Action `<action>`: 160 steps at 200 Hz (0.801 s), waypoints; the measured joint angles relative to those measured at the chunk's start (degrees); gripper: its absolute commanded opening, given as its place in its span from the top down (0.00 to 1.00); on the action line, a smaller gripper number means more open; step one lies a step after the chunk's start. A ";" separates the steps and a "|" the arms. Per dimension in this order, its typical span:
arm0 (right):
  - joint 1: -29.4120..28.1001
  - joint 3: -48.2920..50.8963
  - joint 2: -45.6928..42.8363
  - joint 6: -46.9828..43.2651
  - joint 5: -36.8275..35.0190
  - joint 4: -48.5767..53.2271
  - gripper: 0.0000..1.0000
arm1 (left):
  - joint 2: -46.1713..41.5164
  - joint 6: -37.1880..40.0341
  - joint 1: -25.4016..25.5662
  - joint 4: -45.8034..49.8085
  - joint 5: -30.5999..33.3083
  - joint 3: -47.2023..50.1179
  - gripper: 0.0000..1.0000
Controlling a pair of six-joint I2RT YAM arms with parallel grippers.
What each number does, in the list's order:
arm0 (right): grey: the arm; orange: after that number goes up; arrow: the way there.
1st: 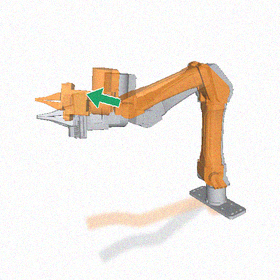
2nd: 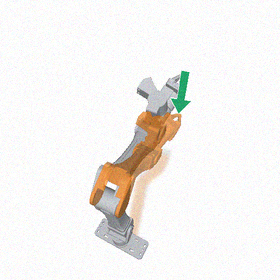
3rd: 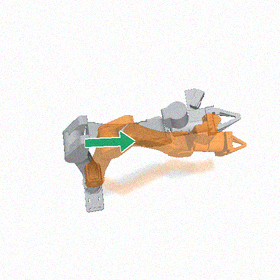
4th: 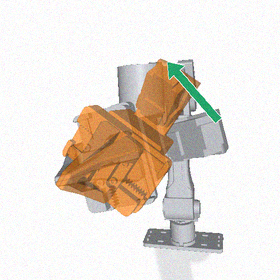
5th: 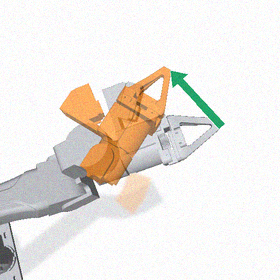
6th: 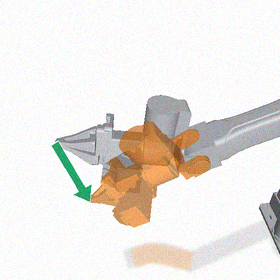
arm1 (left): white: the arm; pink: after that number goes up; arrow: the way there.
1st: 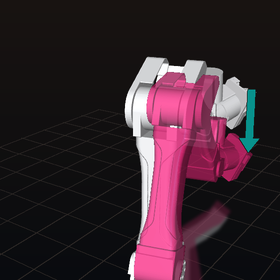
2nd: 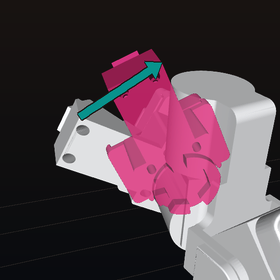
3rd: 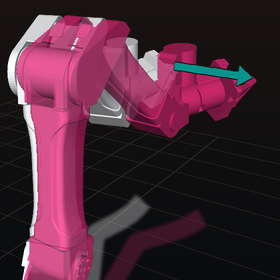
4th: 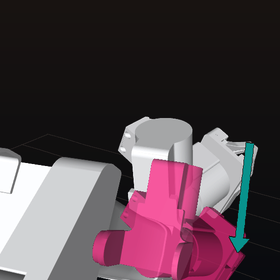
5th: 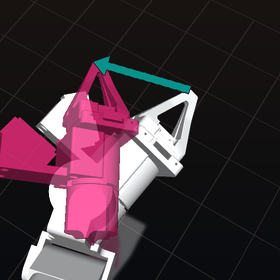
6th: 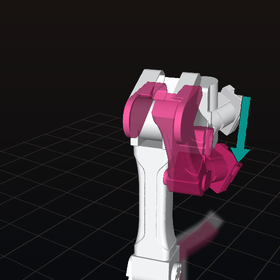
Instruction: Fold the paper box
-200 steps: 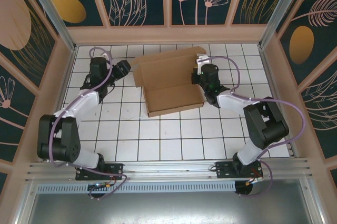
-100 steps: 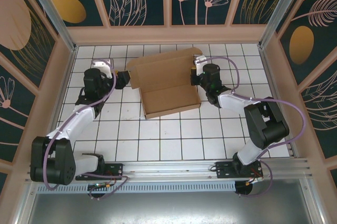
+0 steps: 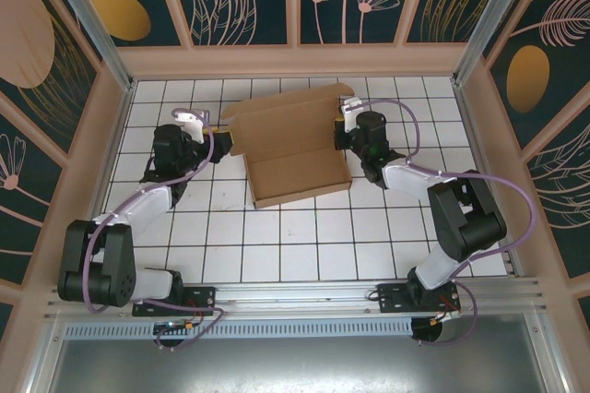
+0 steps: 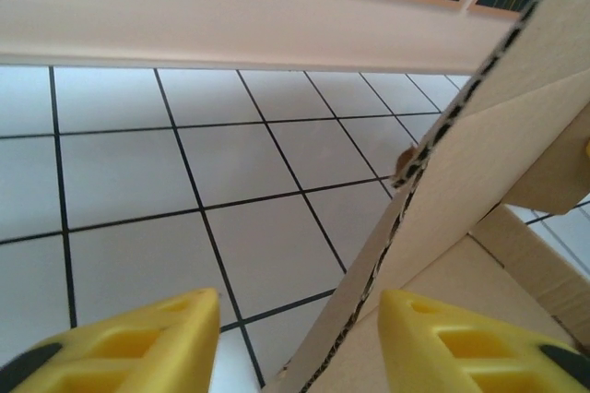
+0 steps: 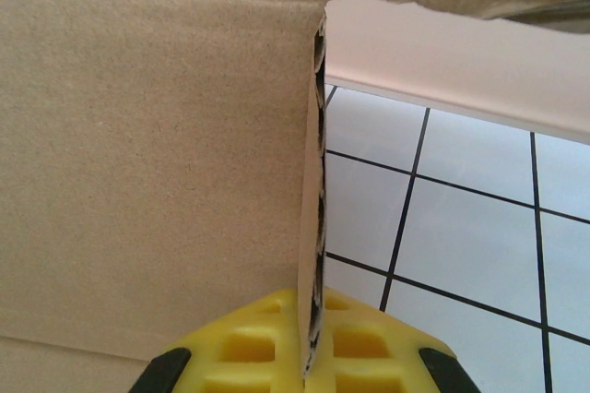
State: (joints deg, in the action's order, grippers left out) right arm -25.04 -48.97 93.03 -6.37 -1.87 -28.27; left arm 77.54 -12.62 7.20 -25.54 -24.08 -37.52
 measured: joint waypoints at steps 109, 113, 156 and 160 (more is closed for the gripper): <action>-3.41 -1.27 -0.09 6.91 -6.34 2.62 1.00 | 2.69 -8.33 7.26 2.16 10.16 -3.85 0.92; -3.82 -1.53 -0.09 7.50 -7.13 3.06 1.00 | 2.75 -9.05 7.56 2.25 10.99 -4.00 0.92; -7.48 -5.60 1.51 17.53 -16.20 8.55 1.00 | 4.87 -16.22 12.26 3.06 22.05 -6.45 0.93; -7.76 -6.01 1.77 18.62 -16.98 8.98 1.00 | 5.25 -16.61 12.74 3.04 23.08 -6.73 0.93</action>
State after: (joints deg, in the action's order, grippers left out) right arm -32.80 -54.98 94.80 12.25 -18.85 -19.29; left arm 82.78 -29.23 19.94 -22.50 -0.99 -44.25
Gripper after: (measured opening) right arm 0.050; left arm 0.075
